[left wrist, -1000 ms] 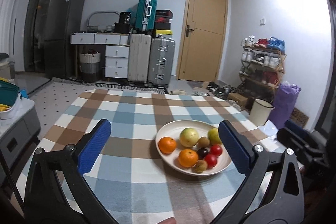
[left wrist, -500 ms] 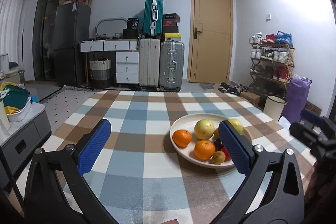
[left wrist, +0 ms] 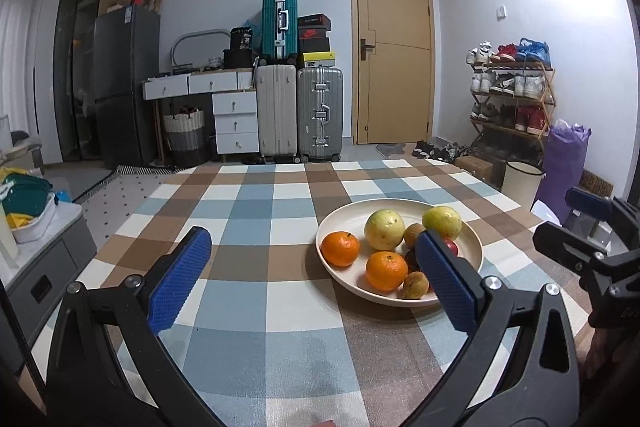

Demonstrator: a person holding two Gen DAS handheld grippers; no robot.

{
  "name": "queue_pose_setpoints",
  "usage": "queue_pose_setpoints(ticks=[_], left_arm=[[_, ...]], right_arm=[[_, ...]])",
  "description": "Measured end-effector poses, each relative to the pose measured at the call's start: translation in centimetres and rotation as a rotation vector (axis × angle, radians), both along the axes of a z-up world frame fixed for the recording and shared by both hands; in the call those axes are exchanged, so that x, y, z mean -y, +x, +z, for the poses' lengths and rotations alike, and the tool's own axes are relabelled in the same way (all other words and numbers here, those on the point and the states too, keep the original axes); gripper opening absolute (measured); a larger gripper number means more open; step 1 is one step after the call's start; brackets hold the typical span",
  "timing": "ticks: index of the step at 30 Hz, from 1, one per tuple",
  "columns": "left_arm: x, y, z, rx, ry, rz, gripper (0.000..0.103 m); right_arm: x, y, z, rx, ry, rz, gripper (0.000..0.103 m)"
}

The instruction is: Organize fruits

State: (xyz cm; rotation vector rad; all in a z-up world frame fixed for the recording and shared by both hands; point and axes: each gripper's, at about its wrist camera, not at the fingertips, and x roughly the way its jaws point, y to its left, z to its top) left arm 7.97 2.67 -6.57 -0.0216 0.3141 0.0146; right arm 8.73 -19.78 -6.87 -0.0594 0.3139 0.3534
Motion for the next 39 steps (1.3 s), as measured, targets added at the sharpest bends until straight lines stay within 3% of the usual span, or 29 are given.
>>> queue_pose_setpoints(ticks=[39], left_arm=[[0.0, -0.04, -0.02, 0.003, -0.003, 0.002, 0.102]], right_arm=[[-0.1, -0.1, -0.05, 0.002, 0.001, 0.0, 0.103]])
